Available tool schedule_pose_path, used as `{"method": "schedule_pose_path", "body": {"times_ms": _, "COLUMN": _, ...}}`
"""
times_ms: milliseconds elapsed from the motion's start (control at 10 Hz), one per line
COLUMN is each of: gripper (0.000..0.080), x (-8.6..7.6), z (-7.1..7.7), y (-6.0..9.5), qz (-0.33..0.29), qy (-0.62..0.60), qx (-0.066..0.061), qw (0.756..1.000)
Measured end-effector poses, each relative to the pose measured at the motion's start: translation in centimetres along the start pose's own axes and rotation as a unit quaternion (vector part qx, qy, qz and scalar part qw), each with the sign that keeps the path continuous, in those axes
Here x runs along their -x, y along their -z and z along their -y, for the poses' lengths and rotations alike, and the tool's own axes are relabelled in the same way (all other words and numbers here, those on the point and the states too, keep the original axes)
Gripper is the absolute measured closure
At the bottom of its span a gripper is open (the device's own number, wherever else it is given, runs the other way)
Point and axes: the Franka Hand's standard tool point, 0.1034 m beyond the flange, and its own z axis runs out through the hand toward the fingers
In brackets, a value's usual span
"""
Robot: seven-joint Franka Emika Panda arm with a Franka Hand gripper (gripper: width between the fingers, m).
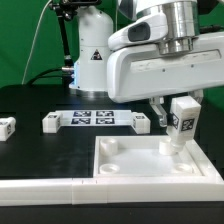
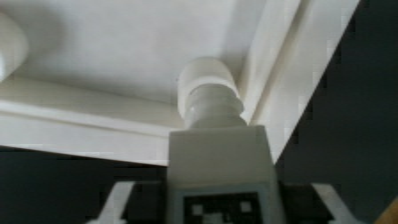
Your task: Assemble one leg
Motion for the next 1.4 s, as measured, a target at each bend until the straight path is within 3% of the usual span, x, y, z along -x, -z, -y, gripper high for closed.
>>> {"method": "schedule_pose_path", "body": {"times_ms": 400, "gripper": 0.0512, "x": -0.1, "z": -0.1, "y": -0.1, "qz": -0.019, "qy": 0.000, "qx": 0.004, "qw": 1.000}}
{"method": "schedule_pose_path", "body": {"times_ms": 500, "gripper": 0.0512, "x": 0.8, "z": 0.2, "y": -0.6, "qz": -0.017, "qy": -0.001, "qx": 0.004, "qw": 1.000}}
{"method": "schedule_pose_path", "body": {"times_ms": 1100, "gripper": 0.0512, "x": -0.1, "z": 0.2, "y": -2.7, "qz": -0.055, "qy": 0.003, "qx": 0.009, "qw": 0.998}}
{"method": "schedule_pose_path", "body": {"times_ms": 1400, "gripper": 0.0512, "x": 0.2, "z": 0.1, "y": -3.4, "qz": -0.072, "qy": 0.002, "qx": 0.013, "qw": 0.997}}
